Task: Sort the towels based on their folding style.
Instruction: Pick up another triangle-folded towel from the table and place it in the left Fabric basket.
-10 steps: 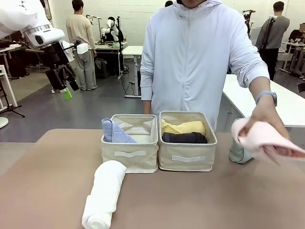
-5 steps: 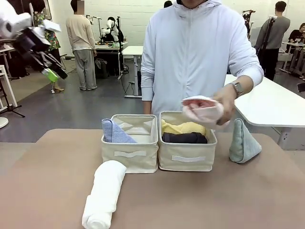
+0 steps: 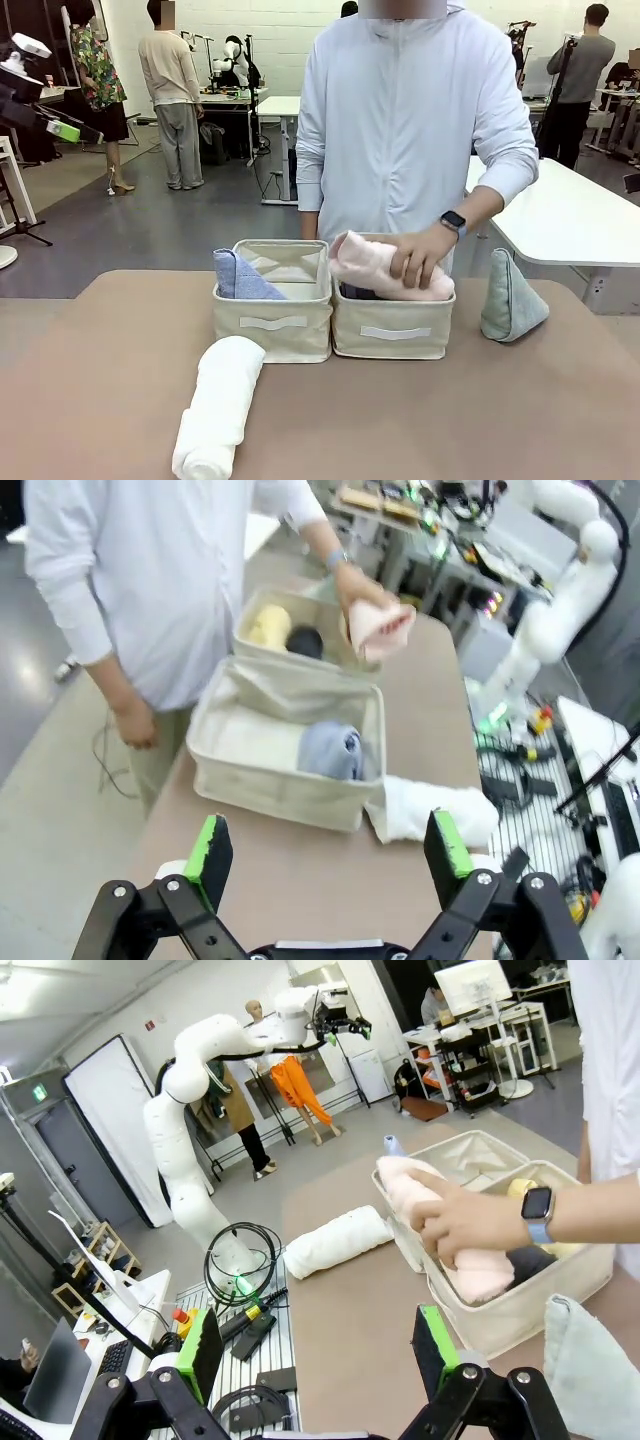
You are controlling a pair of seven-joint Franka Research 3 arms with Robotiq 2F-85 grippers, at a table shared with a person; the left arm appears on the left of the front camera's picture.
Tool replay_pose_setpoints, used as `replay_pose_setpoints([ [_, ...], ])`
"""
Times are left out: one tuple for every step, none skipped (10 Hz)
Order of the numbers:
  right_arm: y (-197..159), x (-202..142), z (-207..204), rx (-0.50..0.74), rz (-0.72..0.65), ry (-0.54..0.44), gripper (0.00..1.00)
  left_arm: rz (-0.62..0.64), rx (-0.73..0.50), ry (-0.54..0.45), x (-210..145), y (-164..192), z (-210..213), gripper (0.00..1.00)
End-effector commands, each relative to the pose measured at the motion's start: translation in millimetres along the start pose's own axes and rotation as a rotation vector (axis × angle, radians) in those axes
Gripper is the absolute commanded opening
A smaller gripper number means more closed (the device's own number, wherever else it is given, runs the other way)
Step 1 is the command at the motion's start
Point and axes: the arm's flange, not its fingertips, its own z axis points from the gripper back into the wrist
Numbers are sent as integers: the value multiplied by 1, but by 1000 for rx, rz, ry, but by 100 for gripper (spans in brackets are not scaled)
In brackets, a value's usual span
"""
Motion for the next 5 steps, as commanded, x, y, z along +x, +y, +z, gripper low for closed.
replay_pose_setpoints([
  [-1, 3, -1, 12, 19, -33, 100, -35, 40, -136, -14, 14, 8, 100],
  [-1, 3, -1, 12, 19, -33, 100, -28, 48, -172, -22, 20, 13, 100],
  [-1, 3, -1, 12, 19, -33, 100, -38, 59, -221, -28, 24, 18, 100],
  [-1, 3, -1, 12, 19, -33, 100, -72, 104, -236, -31, 26, 22, 100],
  [-1, 3, -1, 12, 19, -33, 100, -104, 166, -215, -36, 25, 22, 100],
])
